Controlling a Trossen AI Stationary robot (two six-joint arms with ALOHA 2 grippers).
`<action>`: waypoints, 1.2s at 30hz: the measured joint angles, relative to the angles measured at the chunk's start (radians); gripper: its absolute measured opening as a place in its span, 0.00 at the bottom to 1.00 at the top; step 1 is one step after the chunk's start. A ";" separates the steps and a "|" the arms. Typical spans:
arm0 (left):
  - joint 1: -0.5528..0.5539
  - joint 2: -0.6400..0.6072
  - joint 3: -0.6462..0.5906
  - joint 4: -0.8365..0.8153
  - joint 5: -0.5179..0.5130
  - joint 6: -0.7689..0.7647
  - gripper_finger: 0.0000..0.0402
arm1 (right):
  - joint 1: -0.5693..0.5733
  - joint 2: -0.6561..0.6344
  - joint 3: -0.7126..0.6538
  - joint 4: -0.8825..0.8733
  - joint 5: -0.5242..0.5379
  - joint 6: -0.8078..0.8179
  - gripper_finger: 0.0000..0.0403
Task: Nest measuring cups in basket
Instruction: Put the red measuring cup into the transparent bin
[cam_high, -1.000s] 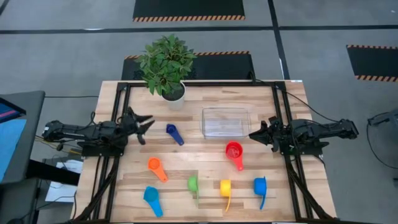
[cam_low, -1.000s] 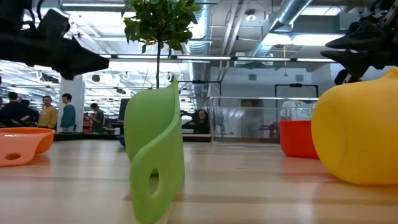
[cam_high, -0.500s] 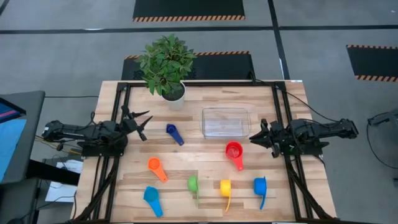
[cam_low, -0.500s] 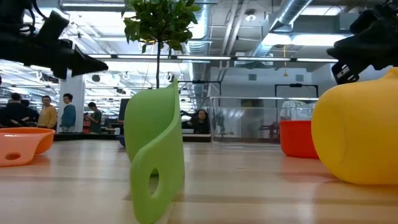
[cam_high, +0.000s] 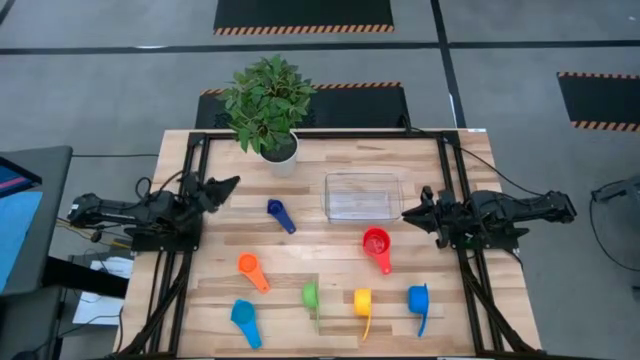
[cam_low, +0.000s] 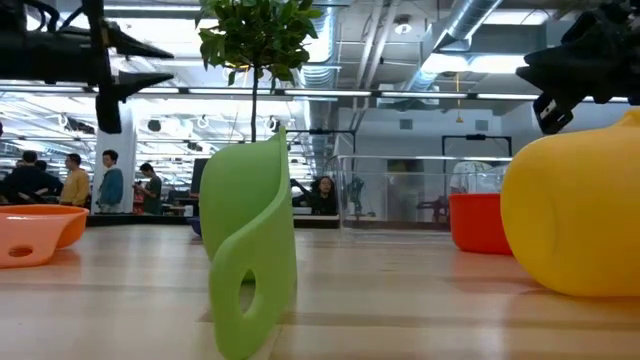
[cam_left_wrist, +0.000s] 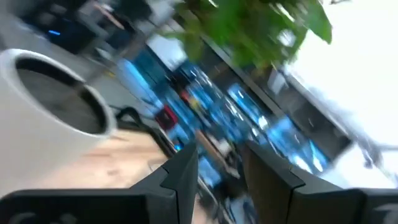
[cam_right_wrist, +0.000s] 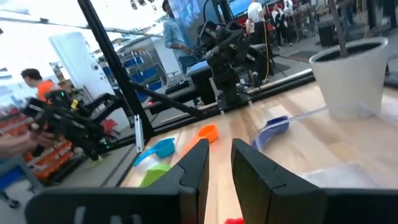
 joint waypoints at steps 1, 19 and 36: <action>0.000 0.000 0.000 -0.005 -0.031 -0.013 0.29 | 0.000 0.000 0.000 0.000 0.000 0.014 0.23; 0.000 0.000 0.001 -0.051 -0.154 -0.089 0.29 | -0.001 0.000 0.001 0.198 0.015 0.000 0.23; 0.000 0.000 0.001 -0.108 -0.227 -0.041 0.29 | -0.001 0.000 0.001 0.193 0.048 -0.003 0.23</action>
